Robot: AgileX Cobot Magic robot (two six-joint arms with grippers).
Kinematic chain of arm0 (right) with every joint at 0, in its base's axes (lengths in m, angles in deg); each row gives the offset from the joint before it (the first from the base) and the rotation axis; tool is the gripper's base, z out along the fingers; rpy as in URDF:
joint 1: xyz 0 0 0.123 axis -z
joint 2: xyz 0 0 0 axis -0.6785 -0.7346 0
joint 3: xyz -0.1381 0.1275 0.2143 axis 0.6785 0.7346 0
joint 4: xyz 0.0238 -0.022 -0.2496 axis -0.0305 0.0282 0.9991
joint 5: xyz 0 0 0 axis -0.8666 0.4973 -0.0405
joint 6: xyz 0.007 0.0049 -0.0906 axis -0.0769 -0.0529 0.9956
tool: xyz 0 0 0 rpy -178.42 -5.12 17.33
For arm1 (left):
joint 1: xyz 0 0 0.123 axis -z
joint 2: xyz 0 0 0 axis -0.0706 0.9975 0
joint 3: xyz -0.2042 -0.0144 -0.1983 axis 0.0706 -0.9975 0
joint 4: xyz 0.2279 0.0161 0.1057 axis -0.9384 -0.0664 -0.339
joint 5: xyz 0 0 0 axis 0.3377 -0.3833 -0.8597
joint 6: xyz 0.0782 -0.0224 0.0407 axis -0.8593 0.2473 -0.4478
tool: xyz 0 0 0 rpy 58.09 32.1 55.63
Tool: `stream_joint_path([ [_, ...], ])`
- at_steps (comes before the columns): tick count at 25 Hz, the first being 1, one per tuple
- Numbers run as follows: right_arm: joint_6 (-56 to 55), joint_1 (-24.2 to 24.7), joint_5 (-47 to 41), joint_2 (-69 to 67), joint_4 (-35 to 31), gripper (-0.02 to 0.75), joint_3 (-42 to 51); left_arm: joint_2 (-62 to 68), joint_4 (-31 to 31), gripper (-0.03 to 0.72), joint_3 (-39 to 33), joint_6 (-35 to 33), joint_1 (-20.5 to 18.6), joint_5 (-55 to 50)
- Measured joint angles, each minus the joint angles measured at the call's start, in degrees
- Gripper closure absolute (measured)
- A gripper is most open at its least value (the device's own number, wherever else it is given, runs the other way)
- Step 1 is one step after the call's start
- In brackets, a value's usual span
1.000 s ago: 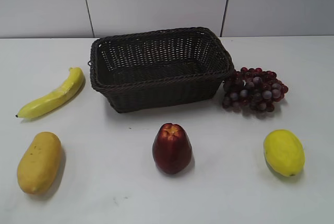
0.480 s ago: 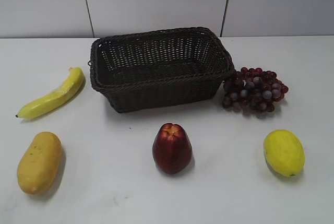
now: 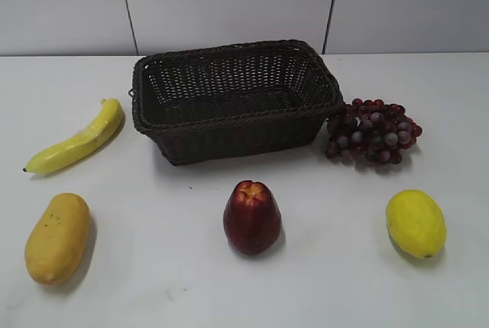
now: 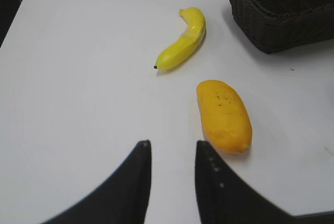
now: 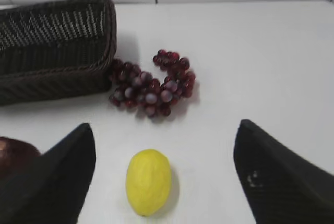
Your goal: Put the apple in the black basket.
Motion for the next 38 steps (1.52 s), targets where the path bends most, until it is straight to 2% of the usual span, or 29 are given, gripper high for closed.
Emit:
stream_joint_path([
  [5,11.59,-0.82,-4.58,-16.42,-11.83,0.126,-6.15,0.0,0.0,0.466,0.0,0.0,0.0,0.0],
  [8,13.75,-5.53,-6.85,-23.89,-13.45,0.131,-10.74,0.0,0.0,0.466,0.0,0.0,0.0,0.0],
  [12,10.83,-17.3,-7.28,-31.39,-9.39,0.139,-15.58,0.0,0.0,0.466,0.0,0.0,0.0,0.0],
  [16,1.85,-29.21,-7.54,-38.31,-0.34,0.143,-20.48,0.0,0.0,0.466,0.0,0.0,0.0,0.0],
  [18,-0.68,-35.12,-8.34,-41.74,1.96,0.139,-23.15,0.0,0.0,0.466,0.0,0.0,0.0,0.0],
  [21,-2.02,-39.74,-9.03,-46.32,2.42,0.09,-26.48,0.0,0.0,0.466,0.0,0.0,0.0,0.0],
  [24,-2.3,-41.38,-9.43,-51.97,2.43,0.067,-29.07,0.0,0.0,0.466,0.0,0.0,0.0,0.0],
  [32,-2.64,-41.46,-9.38,-66.44,2.93,0.062,-33.48,0.0,0.0,0.466,0.0,0.0,0.0,0.0],
  [38,-4.37,-41.46,-9.34,-73.09,7.11,0.062,-36.71,0.0,0.0,0.466,0.0,0.0,0.0,0.0],
])
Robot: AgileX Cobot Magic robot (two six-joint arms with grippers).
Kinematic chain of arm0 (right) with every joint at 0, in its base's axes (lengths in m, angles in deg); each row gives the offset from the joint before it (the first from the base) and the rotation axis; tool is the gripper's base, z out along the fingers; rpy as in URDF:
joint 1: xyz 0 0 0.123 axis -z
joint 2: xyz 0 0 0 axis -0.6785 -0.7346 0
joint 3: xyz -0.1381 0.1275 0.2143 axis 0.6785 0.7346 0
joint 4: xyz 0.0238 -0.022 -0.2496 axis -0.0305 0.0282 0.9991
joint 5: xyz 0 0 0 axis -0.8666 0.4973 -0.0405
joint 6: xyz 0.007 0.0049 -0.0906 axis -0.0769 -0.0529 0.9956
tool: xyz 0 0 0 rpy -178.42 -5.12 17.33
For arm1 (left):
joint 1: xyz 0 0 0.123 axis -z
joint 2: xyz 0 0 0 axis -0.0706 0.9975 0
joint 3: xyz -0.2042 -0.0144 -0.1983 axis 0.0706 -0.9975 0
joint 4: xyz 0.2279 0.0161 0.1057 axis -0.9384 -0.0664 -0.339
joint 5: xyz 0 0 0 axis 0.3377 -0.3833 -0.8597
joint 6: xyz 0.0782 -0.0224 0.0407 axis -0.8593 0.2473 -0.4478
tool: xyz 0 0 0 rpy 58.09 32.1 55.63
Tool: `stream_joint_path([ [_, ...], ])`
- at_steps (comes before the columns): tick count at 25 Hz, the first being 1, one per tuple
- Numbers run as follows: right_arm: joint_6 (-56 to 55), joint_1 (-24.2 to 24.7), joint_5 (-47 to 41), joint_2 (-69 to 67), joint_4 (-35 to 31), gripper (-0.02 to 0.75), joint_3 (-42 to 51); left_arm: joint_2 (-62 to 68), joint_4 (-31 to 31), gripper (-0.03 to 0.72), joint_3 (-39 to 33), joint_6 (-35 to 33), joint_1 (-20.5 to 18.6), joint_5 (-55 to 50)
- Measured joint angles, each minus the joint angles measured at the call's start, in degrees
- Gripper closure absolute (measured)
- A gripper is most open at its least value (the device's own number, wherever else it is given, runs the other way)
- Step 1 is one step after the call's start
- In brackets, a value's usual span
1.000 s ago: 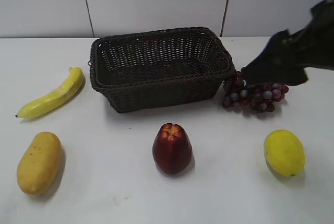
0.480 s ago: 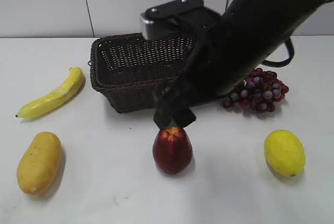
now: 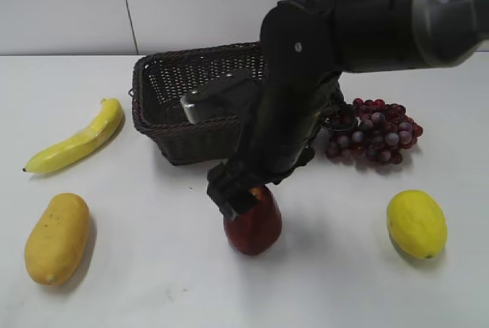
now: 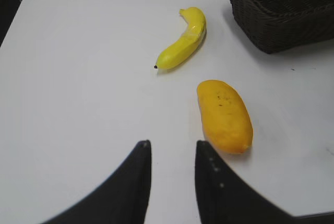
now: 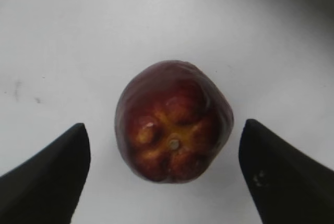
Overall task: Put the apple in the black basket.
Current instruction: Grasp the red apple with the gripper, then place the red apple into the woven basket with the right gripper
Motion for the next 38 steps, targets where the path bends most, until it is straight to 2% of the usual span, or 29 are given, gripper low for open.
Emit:
stream_joint_path([
  [6,-0.3,0.0,-0.25,-2.75,0.06,0.085,-1.37,0.0,0.0,0.466,0.0,0.0,0.0,0.0],
  [13,-0.19,0.0,-1.31,-3.07,-0.19,0.188,-1.37,0.0,0.0,0.466,0.0,0.0,0.0,0.0],
  [21,-0.01,0.0,-4.14,-3.4,-0.08,0.192,-3.96,0.0,0.0,0.466,0.0,0.0,0.0,0.0],
  [27,0.77,0.0,-15.98,-3.51,0.04,0.192,-13.53,0.0,0.0,0.466,0.0,0.0,0.0,0.0],
  [31,1.5,0.0,-24.24,-3.51,0.09,0.192,-23.9,0.0,0.0,0.466,0.0,0.0,0.0,0.0],
  [34,1.57,0.0,-25.15,-3.51,0.65,0.192,-32.32,0.0,0.0,0.466,0.0,0.0,0.0,0.0],
  [38,1.09,0.46,-22.8,-3.51,5.97,0.192,-39.67,0.0,0.0,0.466,0.0,0.0,0.0,0.0],
])
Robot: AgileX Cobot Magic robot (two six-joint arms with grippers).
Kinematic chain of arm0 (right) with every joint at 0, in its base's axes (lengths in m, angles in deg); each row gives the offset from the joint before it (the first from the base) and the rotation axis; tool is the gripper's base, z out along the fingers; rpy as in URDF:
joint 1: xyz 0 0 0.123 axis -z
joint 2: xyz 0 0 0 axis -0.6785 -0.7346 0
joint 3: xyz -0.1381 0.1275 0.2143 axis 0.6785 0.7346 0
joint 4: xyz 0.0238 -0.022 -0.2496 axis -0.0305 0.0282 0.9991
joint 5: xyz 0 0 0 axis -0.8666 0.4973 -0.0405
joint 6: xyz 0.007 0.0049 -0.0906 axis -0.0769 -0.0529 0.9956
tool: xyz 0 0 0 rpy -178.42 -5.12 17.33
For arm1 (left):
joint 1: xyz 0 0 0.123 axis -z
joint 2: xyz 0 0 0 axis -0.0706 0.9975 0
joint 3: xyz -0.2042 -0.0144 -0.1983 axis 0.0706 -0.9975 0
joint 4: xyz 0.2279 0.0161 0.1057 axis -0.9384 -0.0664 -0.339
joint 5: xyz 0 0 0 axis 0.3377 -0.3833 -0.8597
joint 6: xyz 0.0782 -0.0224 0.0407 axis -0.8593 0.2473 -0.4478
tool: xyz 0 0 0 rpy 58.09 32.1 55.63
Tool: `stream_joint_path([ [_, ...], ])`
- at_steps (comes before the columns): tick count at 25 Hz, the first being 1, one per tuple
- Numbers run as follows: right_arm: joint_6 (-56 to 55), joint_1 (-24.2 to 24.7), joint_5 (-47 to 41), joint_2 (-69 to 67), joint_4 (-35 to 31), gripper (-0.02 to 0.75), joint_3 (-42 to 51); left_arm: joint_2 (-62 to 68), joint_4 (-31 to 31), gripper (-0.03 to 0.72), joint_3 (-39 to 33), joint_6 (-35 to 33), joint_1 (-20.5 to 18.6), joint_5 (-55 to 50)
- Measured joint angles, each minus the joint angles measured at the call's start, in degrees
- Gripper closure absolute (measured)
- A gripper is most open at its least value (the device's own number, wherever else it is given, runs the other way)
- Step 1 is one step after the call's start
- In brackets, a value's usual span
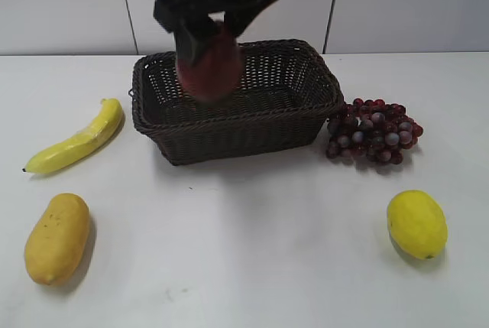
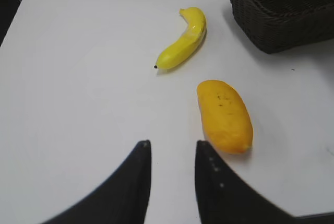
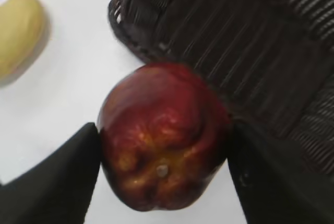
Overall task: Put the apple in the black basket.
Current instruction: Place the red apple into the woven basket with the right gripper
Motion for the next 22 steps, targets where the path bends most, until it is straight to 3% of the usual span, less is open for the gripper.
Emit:
stream_joint_path([
  [10,-1.96,6.89,12.81,-8.96,3.58,0.192,-1.34,0.0,0.0,0.466,0.0,0.0,0.0,0.0],
  [22,-2.53,7.22,20.14,-21.27,2.64,0.192,-1.28,0.0,0.0,0.466,0.0,0.0,0.0,0.0],
])
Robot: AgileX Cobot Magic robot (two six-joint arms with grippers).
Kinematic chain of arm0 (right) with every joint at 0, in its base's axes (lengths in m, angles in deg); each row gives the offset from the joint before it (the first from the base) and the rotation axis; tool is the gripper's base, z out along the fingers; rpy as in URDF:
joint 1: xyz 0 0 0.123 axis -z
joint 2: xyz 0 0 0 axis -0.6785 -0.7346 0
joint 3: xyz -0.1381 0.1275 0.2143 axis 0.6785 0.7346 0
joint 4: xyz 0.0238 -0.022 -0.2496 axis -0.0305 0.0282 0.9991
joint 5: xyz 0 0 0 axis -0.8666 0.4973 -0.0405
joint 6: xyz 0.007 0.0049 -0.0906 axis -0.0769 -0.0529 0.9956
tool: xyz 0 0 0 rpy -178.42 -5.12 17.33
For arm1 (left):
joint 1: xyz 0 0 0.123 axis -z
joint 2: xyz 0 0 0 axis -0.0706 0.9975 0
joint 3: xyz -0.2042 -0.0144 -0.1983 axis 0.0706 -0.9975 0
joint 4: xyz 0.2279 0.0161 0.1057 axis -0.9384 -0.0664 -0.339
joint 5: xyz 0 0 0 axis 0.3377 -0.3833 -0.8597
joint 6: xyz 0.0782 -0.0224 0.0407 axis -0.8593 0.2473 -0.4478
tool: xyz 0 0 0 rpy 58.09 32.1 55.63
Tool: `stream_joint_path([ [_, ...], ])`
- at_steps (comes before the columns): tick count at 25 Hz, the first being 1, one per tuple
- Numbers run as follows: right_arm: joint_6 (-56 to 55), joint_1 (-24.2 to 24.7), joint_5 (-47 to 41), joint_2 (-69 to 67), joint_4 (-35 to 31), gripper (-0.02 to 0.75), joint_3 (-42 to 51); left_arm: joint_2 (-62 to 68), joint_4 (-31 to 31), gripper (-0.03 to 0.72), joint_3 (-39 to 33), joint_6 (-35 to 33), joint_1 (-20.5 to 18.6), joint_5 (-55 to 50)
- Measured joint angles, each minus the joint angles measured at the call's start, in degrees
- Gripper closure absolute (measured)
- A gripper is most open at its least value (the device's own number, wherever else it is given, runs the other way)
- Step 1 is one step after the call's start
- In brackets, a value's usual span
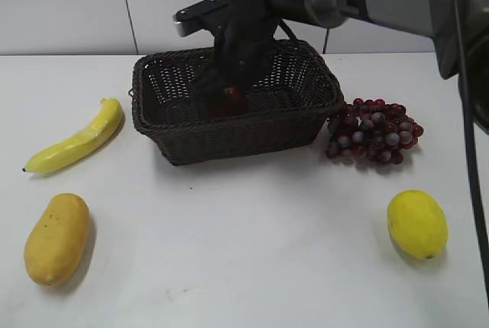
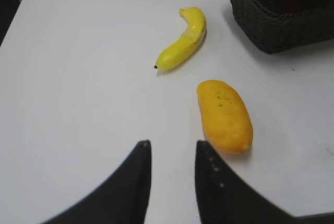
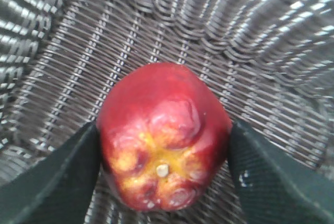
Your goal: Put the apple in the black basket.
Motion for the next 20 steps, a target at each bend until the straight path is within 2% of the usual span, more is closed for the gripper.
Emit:
stream_joint_path([
  [5,0.0,0.0,0.18,0.01,-0.02,0.091,-0.67,0.0,0.0,0.466,0.0,0.0,0.0,0.0],
  [11,0.0,0.0,-3.38,1.42,-0.39,0.083,-6.16,0.0,0.0,0.466,0.0,0.0,0.0,0.0],
  [16,1.01,1.1,-7.81,9.26,0.3,0.09,-7.58,0.0,0.0,0.466,0.0,0.0,0.0,0.0],
  [20,1.26,6.29,-13.49,16.39,2.16,0.104,-7.89,0.0,0.0,0.466,0.0,0.0,0.0,0.0],
])
